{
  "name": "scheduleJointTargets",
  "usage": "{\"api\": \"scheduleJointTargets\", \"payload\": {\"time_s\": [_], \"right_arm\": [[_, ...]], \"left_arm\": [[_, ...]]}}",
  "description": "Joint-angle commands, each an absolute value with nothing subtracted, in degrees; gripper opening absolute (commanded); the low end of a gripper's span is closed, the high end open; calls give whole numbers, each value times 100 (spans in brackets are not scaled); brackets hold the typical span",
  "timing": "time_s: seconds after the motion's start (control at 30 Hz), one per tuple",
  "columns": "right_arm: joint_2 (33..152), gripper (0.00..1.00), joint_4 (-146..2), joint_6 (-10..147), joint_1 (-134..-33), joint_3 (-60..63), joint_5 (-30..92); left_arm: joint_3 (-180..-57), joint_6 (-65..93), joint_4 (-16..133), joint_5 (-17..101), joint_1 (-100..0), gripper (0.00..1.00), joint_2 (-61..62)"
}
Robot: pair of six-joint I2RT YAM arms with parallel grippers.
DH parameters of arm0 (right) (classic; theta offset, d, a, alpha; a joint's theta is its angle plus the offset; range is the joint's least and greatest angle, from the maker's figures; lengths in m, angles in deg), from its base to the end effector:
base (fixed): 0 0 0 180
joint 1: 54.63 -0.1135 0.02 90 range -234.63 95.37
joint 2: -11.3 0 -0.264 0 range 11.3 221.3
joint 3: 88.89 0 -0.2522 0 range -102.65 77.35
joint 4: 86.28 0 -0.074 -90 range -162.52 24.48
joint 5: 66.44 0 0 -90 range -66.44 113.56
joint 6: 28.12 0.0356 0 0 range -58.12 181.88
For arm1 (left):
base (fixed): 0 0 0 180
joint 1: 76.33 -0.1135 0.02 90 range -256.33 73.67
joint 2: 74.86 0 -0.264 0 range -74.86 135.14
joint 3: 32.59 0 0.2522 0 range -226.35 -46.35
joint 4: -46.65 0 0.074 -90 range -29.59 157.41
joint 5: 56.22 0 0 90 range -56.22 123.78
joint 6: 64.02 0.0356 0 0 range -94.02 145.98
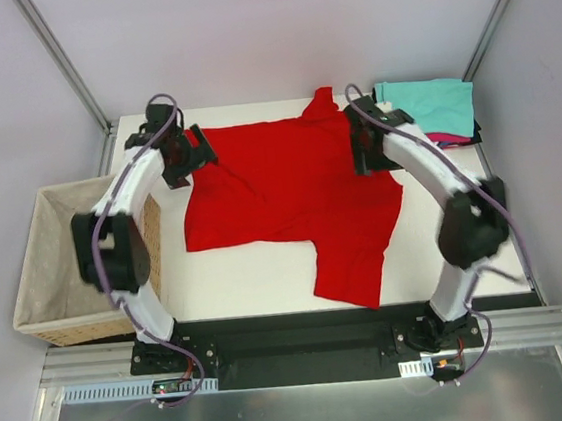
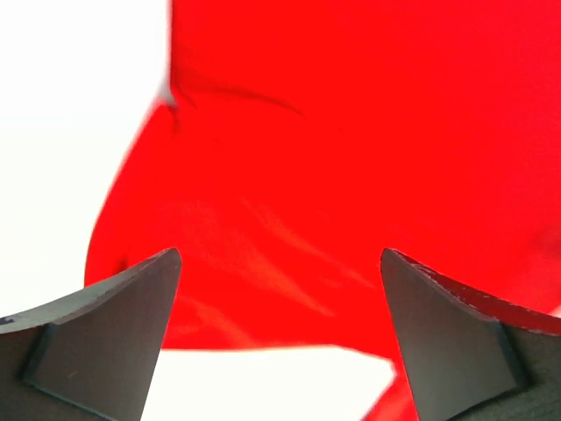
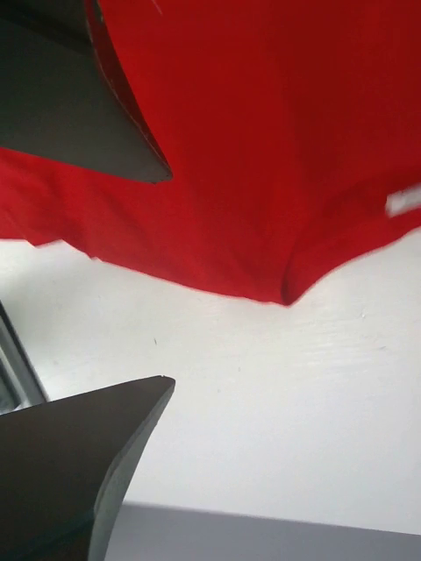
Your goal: Fold and stack the t-shirts
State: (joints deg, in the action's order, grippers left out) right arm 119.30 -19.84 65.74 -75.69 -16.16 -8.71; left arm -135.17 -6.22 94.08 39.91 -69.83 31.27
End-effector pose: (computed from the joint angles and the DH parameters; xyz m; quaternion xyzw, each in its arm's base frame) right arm 0.3747 0.1239 0.2654 -0.0864 0.9392 -0.2250 0.2444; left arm 0.4108 -0.0506 0.2665 -0.1919 0.9216 -0.1581 0.2980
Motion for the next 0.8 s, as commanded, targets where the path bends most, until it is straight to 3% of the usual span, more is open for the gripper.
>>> {"api": "scheduleJointTargets", "payload": {"time_s": [0.0, 0.27, 0.4, 0.57, 0.77], "right_arm": [[9254, 97, -3322, 6663, -7941, -260, 478], [6001, 97, -4229, 6680, -8768, 2205, -26], [5121, 97, -3993, 6698, -8759, 2620, 324], [4523, 97, -3508, 6698, -8820, 2847, 633], [4345, 97, -2894, 6882, -8856, 3016, 37]], "left_arm": [[-12618, -285, 9118, 4492, -6938, 99, 1007], [-9218, -233, 7640, 5285, -6974, 99, -2343], [-9188, 189, 8569, 5532, -6974, 99, -2362], [-9100, 225, 9081, 4786, -6974, 97, -2380], [-9592, -143, 10093, 3695, -7052, 89, -1308]]}}
